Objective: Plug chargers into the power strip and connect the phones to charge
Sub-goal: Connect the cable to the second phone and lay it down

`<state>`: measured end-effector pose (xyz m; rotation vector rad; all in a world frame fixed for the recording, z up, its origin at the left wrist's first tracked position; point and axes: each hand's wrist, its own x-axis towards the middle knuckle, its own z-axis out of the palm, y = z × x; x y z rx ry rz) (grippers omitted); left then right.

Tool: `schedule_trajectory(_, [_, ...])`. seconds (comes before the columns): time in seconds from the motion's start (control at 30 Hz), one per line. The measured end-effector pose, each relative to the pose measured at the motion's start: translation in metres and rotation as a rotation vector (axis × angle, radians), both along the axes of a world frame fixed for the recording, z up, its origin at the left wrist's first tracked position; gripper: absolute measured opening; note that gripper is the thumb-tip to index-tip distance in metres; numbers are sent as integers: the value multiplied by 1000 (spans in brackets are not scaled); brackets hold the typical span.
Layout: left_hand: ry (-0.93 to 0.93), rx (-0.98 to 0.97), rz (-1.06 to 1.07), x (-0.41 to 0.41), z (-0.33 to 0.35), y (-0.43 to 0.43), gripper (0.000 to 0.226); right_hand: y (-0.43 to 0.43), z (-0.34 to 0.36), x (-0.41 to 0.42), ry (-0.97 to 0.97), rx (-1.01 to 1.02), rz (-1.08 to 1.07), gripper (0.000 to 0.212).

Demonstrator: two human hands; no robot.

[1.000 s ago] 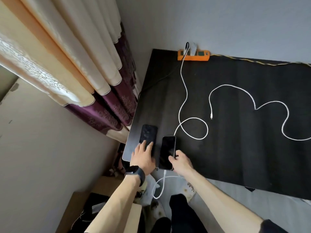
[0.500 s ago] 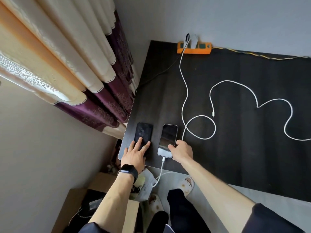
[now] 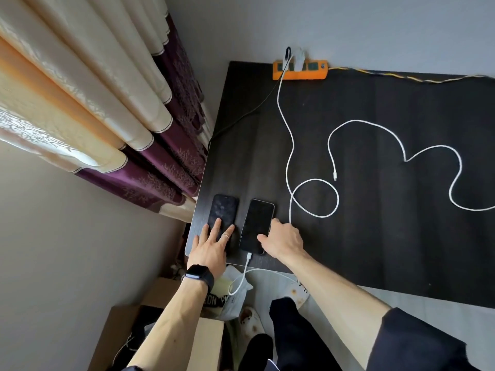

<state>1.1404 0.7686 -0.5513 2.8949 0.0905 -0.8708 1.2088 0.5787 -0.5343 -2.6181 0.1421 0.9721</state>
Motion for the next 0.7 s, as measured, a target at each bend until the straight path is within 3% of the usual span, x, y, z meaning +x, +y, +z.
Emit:
schedule_trajectory(0.1, [-82,-3,-100,-2,3,-13,82,-7,3,2,-97,11,57,46])
schedule_trajectory(0.17, [-106,-30,-221,-1,1,-26,82,-20,5,3,-263,68,-3,39])
schedule_trajectory(0.23, [-79,-38,-286,1,-1,-39,79,-39,3,6,-453,29,-42,51])
schedule_trajectory(0.27, [-50,-42,-285,2,-3,-45,77,-50,-1,7,-450,-25,-49,67])
schedule_trajectory(0.33, [-9,-65,-221,0,-6,-55,74,-71,-8,5,-256,-105,-56,95])
schedule_trajectory(0.4, [-13,-82,-136,-3,-7,-65,70,-81,-16,-7,-107,-153,23,103])
schedule_trajectory(0.57, [-1,-109,-46,-2,0,-79,67,-69,-17,-74,-277,-132,187,82])
schedule_trajectory(0.7, [16,-104,-59,4,7,-76,67,-57,-17,-125,-204,26,208,56])
